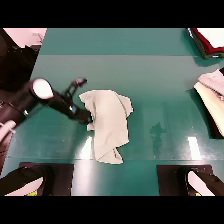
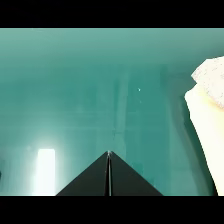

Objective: Fold the shirts.

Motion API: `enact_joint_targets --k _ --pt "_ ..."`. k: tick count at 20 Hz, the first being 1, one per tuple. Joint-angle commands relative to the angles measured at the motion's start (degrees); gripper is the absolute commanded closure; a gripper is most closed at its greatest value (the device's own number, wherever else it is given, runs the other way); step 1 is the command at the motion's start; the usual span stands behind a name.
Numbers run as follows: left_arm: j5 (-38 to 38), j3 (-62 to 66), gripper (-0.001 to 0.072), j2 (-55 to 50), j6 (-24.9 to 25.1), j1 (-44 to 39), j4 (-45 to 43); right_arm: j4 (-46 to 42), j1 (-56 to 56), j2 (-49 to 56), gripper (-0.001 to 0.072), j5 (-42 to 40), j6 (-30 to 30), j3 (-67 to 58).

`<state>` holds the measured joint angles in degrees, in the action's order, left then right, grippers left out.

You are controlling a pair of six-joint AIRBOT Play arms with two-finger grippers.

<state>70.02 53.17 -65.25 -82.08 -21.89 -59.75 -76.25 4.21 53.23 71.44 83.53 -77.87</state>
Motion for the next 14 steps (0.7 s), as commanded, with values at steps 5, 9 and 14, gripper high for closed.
enact_joint_targets --k 5,9,14 --pt "-18.21 -18.88 0.0087 2.01 -0.87 -11.85 7.45 0.24 -0.04 2.56 0.0692 3.08 0.02 0.00" --pt "-18.34 -19.26 0.0328 1.99 -2.12 -12.41 8.41 0.39 -0.07 4.15 0.0692 4.46 0.02 0.00" --pt "-11.45 -13.14 0.0684 3.26 -1.95 -10.12 8.76 8.57 -0.07 4.24 0.0692 2.82 -0.09 0.00"
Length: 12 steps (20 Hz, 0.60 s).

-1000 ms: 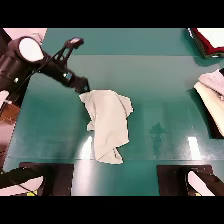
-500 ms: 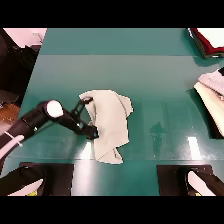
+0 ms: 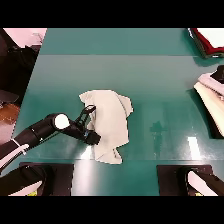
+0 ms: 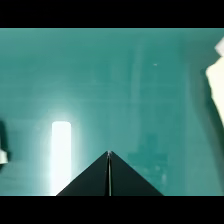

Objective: Fold the shirts.

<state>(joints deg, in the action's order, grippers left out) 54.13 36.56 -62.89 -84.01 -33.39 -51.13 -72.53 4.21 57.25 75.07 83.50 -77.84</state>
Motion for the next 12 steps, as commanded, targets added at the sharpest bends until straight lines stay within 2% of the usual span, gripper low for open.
enact_joint_targets --k 1,4,5,7,8,12 --pt "7.48 7.26 0.0684 2.40 -0.02 3.17 -0.68 7.23 -0.04 0.44 0.0692 -1.25 -0.24 -0.02" --pt "14.38 20.70 0.0684 8.17 -0.04 9.18 -5.49 16.46 -0.17 3.52 0.0690 -0.02 -3.17 -0.02" --pt "16.35 25.46 0.0684 10.08 -0.04 11.17 -7.26 19.74 -0.17 5.38 0.0651 0.66 -3.76 0.00" --pt "18.56 33.53 0.0684 12.68 -0.04 13.84 -10.29 26.36 -0.39 10.51 0.0271 2.23 -4.17 0.00" --pt "19.74 36.65 0.0684 13.51 -0.04 14.67 -11.67 27.76 -1.18 13.16 0.0239 2.67 -4.17 0.00" --pt "24.37 44.61 0.0683 14.21 -0.09 15.10 -17.42 27.93 -10.64 24.52 0.0239 4.07 -4.46 0.00"
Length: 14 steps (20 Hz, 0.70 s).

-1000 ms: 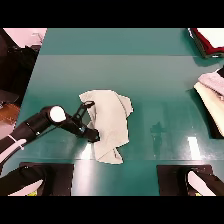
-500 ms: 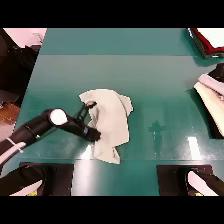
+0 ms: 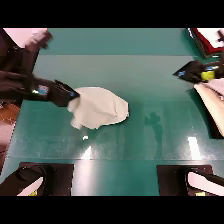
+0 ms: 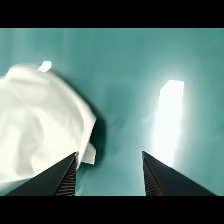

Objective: Fold the shirts.

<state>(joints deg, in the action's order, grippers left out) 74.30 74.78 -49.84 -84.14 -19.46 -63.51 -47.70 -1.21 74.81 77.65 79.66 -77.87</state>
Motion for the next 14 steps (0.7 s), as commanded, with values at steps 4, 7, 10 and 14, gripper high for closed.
enact_joint_targets --k 4,7,10,14 --pt "6.25 6.60 0.0683 0.90 -1.44 1.16 -8.11 3.15 -18.93 17.38 0.0237 -1.05 -3.91 0.00" --pt "7.63 6.58 0.0683 0.85 -1.42 1.16 -8.55 4.92 -26.21 24.02 0.0175 -1.86 -4.22 0.00" --pt "7.65 6.58 0.0683 0.85 -1.42 1.16 -8.55 10.40 -30.18 28.48 0.0175 -2.95 -4.74 0.00" --pt "7.67 6.58 0.0684 0.85 -1.42 1.18 -8.52 11.87 -31.95 30.27 0.0224 -7.76 -4.76 0.00"
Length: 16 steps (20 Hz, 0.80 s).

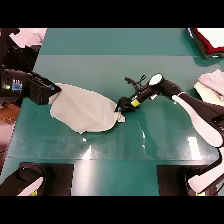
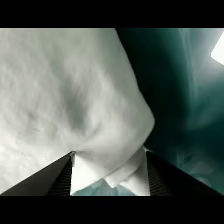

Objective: Fold the shirts.

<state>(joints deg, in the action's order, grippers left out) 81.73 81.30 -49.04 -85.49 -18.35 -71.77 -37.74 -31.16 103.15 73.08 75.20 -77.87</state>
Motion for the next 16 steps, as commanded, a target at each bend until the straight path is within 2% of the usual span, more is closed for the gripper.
enact_joint_targets --k 1,2,3,4,7,10,14,16 --pt "0.26 0.07 0.0683 0.04 -0.07 0.04 -0.26 2.05 -1.95 1.77 0.0308 -3.78 -0.31 0.00" --pt "0.35 0.07 0.0683 0.04 -0.07 0.04 -0.26 1.77 -1.40 1.38 0.0449 -4.20 -0.42 0.00" --pt "0.35 0.07 0.0683 0.04 -0.07 0.04 -0.26 1.73 -0.74 0.74 0.0632 -4.24 -1.70 0.00" --pt "0.33 0.07 0.0683 0.04 -0.07 0.04 -0.26 1.70 0.15 -0.31 0.0693 -4.22 -2.71 0.00" --pt "-1.92 0.68 0.0684 0.07 -0.04 0.07 -0.31 1.70 4.92 -6.45 0.0694 -4.22 -2.84 -0.02" --pt "-5.97 7.21 0.0683 0.04 -0.02 0.07 -0.31 1.40 12.33 -17.53 0.0695 -3.87 -2.84 -1.05" --pt "-8.52 20.39 0.0683 0.07 -0.04 0.04 1.05 -3.87 21.42 -32.00 0.0695 -3.52 -2.78 -10.60" --pt "-8.81 25.00 0.0683 0.07 -0.04 0.04 4.85 -7.48 24.22 -37.68 0.0695 -3.17 -2.75 -17.46"
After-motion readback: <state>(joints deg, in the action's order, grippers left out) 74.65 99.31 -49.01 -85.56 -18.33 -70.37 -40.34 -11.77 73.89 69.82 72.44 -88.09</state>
